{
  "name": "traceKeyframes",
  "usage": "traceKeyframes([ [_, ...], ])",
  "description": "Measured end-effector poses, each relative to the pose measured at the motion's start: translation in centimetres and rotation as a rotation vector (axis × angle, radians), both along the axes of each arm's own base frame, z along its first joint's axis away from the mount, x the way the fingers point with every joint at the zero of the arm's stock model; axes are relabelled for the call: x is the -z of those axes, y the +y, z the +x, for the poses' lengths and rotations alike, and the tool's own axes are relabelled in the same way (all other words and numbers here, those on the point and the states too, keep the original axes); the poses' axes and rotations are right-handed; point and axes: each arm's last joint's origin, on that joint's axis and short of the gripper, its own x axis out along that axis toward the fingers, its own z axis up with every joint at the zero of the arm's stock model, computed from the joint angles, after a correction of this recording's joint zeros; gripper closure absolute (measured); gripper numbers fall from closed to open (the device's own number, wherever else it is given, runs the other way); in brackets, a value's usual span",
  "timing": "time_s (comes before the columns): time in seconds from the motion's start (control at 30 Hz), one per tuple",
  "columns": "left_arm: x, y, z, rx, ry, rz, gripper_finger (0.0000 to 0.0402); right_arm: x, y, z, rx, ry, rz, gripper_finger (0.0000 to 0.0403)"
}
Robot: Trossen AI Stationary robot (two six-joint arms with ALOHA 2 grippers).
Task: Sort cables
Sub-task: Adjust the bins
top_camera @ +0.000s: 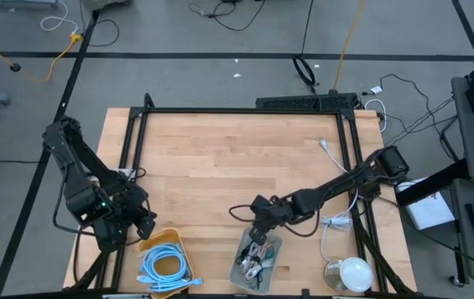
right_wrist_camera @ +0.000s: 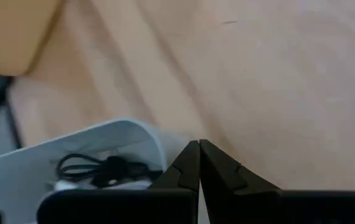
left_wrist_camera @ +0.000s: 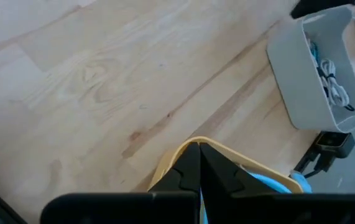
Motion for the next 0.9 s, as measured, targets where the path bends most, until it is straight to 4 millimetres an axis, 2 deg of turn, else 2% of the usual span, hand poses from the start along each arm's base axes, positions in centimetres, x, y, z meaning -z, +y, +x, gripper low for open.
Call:
traceKeyframes([
  [0.2,0.0,0.1,-0.1,0.006,0.006,0.011,0.0401,-1.1,0.9,-0.5,-0.013,-0.042,0.031,0.0403],
  [0.3,0.0,0.1,-0.1,0.014,0.007,0.015,0.0401,-2.0,0.9,-0.4,-0.009,-0.090,0.046,0.0403],
  [0.5,0.0,0.1,-0.1,0.020,0.008,0.019,0.0401,-2.4,0.8,0.0,-0.015,-0.140,0.057,0.0403],
  [0.77,0.0,0.1,0.0,0.015,0.006,0.013,0.0401,-2.3,0.6,-0.1,-0.031,-0.129,0.049,0.0403],
  [0.9,0.0,0.1,0.0,0.013,0.006,0.012,0.0401,-1.6,0.1,-0.7,0.026,-0.033,0.002,0.0403],
])
